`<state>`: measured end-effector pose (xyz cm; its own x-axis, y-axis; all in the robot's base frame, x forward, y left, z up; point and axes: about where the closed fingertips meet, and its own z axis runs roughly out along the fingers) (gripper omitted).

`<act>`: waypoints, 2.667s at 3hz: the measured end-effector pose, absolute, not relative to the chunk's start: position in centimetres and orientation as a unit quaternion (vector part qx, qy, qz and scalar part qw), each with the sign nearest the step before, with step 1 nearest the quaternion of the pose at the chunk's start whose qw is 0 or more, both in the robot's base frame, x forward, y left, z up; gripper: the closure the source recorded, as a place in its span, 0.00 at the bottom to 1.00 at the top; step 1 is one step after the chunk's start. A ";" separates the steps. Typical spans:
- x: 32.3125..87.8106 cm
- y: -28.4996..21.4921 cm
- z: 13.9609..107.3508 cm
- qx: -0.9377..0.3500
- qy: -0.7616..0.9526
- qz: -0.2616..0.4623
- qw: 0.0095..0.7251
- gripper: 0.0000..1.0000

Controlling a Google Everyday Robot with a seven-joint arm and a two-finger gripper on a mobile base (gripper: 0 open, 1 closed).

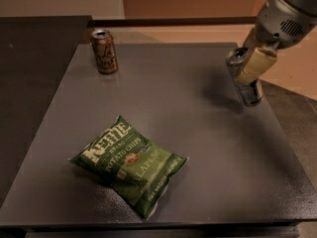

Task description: Knock redbull can over

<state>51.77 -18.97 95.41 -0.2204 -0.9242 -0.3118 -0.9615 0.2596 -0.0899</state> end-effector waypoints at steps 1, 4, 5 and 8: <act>49.5 -19.5 92.6 -0.633 0.768 0.043 0.087 1.00; 47.7 -18.2 88.2 -0.664 0.747 0.034 0.009 0.60; 48.3 -18.0 88.2 -0.664 0.747 0.028 0.022 0.36; 49.1 -17.7 88.3 -0.663 0.747 0.021 0.039 0.00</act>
Offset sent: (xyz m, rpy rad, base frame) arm -0.0744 -0.0131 -0.0875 -0.2893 0.3120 0.1735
